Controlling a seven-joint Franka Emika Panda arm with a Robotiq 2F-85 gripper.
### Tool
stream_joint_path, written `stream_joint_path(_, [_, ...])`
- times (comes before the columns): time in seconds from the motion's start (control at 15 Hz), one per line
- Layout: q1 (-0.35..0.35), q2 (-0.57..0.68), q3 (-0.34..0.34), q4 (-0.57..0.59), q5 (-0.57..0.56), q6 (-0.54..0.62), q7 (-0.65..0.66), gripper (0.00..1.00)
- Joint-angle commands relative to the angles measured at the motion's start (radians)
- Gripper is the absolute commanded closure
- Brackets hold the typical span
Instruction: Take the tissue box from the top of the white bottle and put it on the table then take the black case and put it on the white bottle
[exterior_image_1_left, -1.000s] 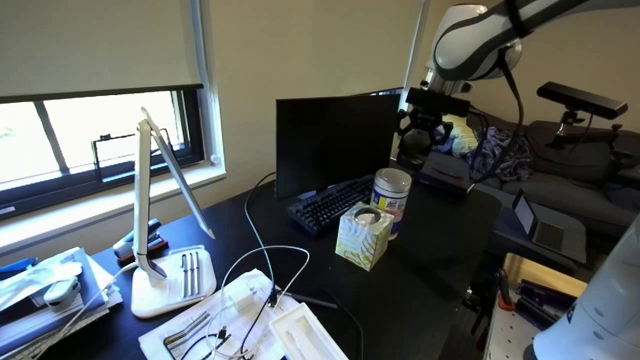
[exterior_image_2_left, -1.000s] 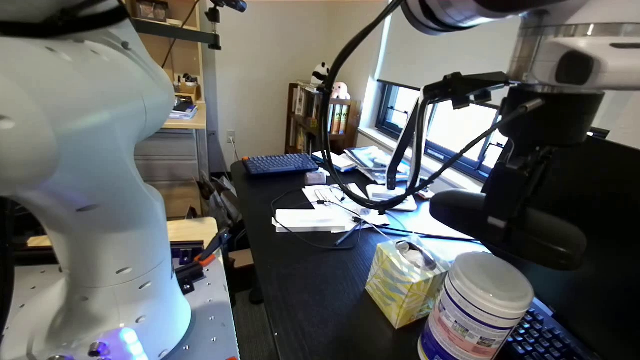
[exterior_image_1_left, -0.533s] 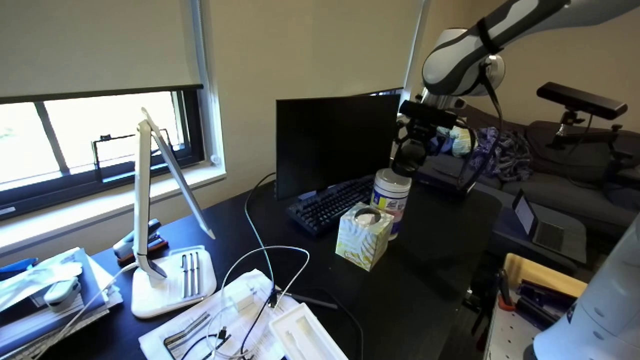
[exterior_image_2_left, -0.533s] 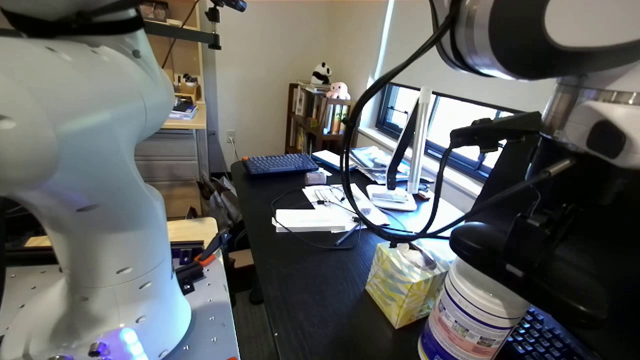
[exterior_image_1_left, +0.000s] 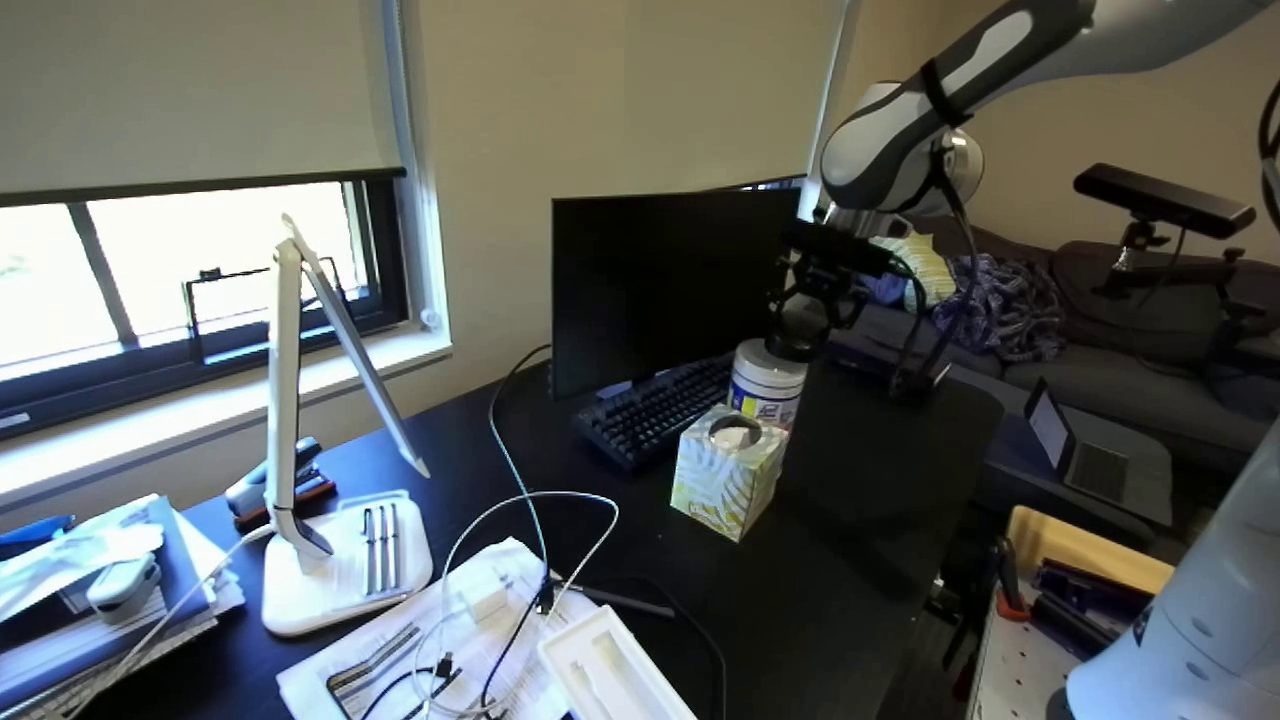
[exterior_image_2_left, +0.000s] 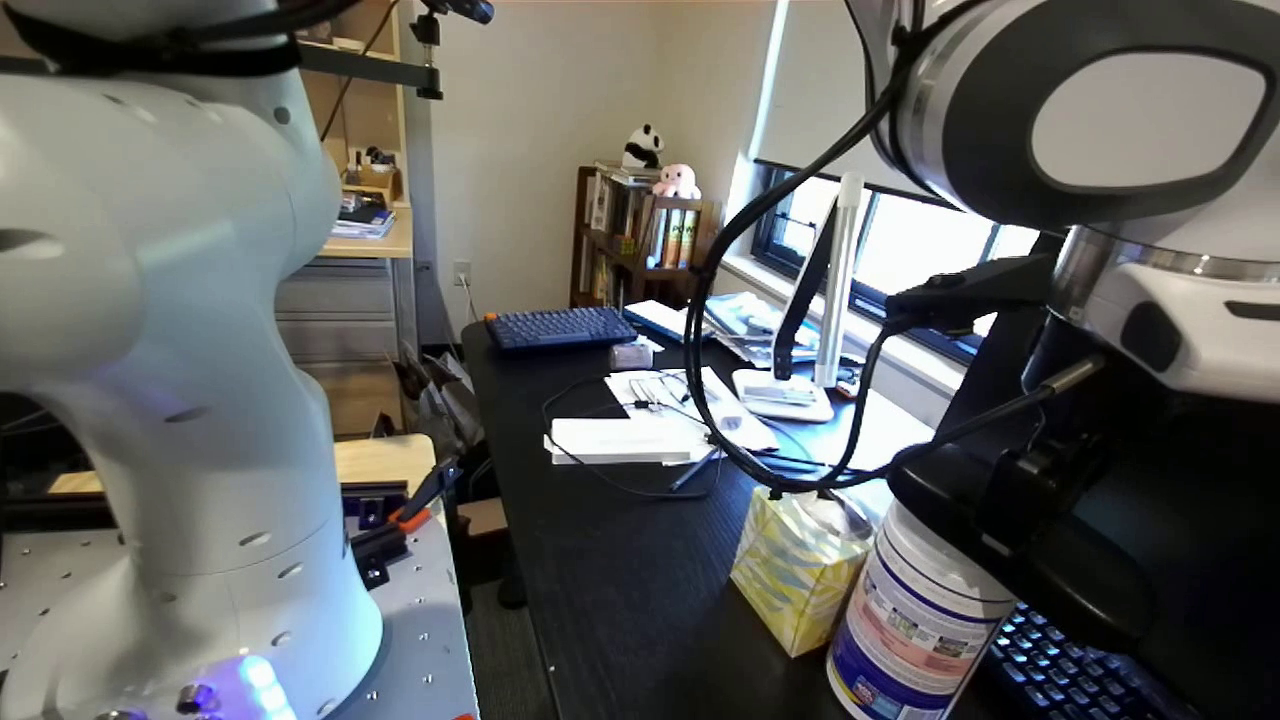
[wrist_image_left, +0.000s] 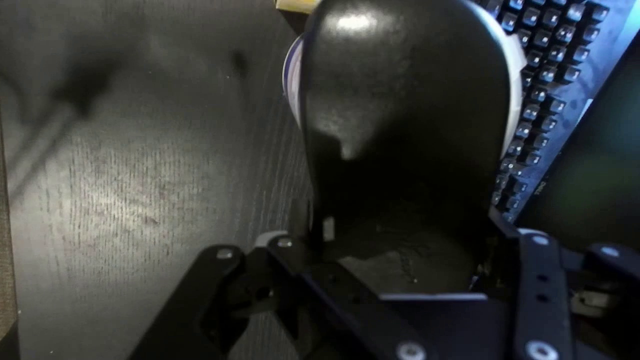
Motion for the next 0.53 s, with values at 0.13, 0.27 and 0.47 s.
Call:
stream_joint_path(0.13, [0.027, -0.073, 0.003, -0.033, 0.068, -0.004, -0.086, 0.48])
stream_joint_path(0.27, [0.031, -0.088, 0.004, -0.039, 0.064, -0.007, -0.104, 0.48])
stream_joint_path(0.47, [0.032, -0.089, 0.007, -0.046, 0.06, -0.016, -0.126, 0.48])
